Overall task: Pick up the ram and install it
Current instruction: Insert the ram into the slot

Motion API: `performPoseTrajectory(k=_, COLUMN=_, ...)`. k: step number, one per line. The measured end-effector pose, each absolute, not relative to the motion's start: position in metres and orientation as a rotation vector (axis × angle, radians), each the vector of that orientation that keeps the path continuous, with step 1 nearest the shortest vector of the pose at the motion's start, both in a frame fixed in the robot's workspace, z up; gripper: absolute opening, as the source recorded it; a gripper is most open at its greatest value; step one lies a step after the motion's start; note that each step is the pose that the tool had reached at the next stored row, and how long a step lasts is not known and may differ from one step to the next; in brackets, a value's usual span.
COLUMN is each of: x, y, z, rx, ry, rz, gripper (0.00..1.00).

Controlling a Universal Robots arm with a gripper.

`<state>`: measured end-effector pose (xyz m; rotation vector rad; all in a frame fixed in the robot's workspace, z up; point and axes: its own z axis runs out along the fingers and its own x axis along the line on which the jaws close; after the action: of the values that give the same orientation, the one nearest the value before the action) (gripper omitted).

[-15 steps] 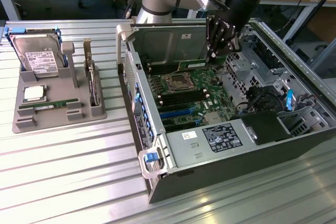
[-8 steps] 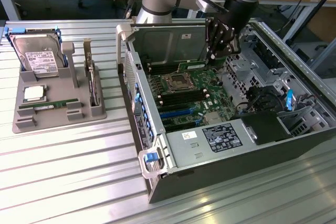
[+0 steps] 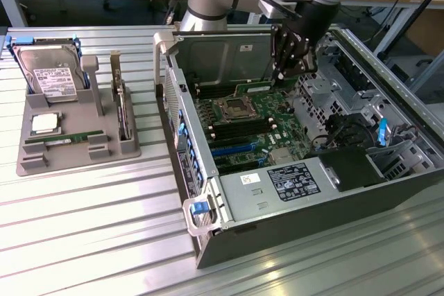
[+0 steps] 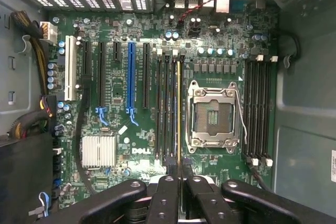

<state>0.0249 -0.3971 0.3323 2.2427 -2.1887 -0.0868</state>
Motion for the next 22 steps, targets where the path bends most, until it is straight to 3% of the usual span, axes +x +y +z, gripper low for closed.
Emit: performPoseTrajectory(k=22, x=0.025, y=-0.397, z=0.32, rx=2.243, ry=-2.189, rz=-0.087, gripper=0.12)
